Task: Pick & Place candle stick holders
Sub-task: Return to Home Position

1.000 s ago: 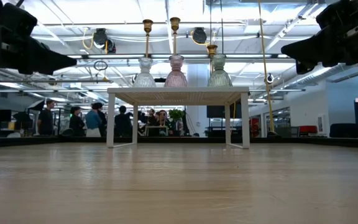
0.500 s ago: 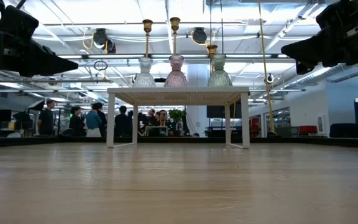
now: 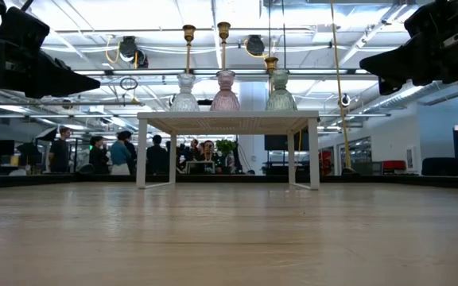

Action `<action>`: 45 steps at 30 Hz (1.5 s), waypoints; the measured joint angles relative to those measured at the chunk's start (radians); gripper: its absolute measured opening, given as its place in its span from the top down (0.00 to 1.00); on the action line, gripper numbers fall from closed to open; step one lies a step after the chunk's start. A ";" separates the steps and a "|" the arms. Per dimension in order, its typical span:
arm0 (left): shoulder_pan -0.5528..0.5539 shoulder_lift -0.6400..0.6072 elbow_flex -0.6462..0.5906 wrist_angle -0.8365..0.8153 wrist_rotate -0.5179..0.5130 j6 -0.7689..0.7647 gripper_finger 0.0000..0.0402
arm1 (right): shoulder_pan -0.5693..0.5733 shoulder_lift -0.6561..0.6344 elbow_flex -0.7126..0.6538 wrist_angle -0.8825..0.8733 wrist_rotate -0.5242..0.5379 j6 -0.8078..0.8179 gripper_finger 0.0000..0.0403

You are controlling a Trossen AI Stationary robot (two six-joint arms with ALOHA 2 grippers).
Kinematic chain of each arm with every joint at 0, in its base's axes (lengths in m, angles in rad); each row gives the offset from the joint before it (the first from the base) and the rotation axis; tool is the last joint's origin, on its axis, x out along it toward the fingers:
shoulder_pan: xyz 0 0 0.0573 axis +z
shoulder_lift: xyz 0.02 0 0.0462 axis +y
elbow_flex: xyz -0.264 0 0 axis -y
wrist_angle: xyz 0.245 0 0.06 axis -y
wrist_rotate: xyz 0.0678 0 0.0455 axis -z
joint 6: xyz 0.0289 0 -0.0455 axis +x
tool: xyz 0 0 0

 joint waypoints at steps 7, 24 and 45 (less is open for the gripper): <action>0.000 0.000 0.000 0.000 0.000 0.000 0.90 | 0.000 0.000 0.000 0.000 0.000 0.000 1.00; 0.000 0.000 -0.001 0.006 -0.001 0.000 0.90 | -0.008 -0.113 -0.096 0.142 -0.015 0.037 1.00; 0.000 0.000 -0.001 0.007 -0.001 0.000 0.90 | -0.008 -0.273 -0.100 -0.220 -0.129 0.057 1.00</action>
